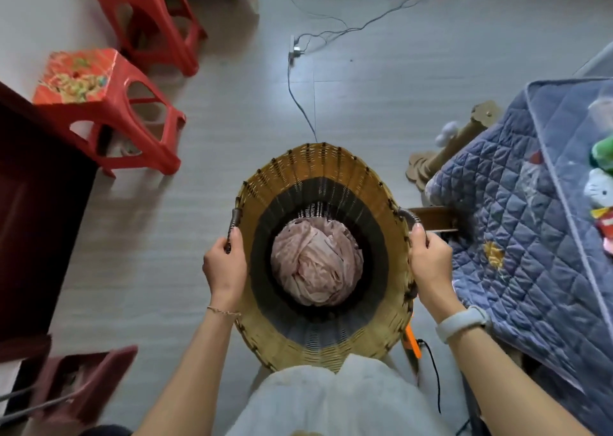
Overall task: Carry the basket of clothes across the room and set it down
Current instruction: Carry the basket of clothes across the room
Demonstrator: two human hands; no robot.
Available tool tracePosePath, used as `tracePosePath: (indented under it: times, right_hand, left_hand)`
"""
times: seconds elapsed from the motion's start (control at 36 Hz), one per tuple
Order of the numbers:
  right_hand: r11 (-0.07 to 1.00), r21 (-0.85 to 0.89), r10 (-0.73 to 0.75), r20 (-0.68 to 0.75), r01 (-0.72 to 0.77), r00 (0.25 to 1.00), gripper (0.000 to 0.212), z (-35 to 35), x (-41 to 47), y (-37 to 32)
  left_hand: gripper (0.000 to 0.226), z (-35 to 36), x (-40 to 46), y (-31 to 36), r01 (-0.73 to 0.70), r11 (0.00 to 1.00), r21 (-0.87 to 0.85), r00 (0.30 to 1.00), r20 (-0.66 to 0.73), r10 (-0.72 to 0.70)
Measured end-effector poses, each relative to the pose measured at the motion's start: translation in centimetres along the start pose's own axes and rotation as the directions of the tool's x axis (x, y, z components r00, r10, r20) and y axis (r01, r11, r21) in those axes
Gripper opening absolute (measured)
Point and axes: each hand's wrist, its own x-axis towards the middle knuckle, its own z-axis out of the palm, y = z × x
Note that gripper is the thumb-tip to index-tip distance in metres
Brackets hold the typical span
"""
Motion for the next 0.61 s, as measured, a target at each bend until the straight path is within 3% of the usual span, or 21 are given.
tracePosePath:
  times: [0.42,0.61]
  right_hand:
    - [0.995,0.100,0.029,-0.224,-0.007,0.974,0.043,3.6,26.5,-10.5]
    - [0.991,0.122,0.077,-0.248,-0.048,0.966,0.041,3.8,37.2,-13.8]
  left_hand:
    - [0.039,16.1,20.7,19.2,-0.077,0.993,-0.086,0.990,0.115,0.087]
    - [0.040,23.4,27.0,28.2,-0.097,0.992,-0.083,0.973,0.204,0.112]
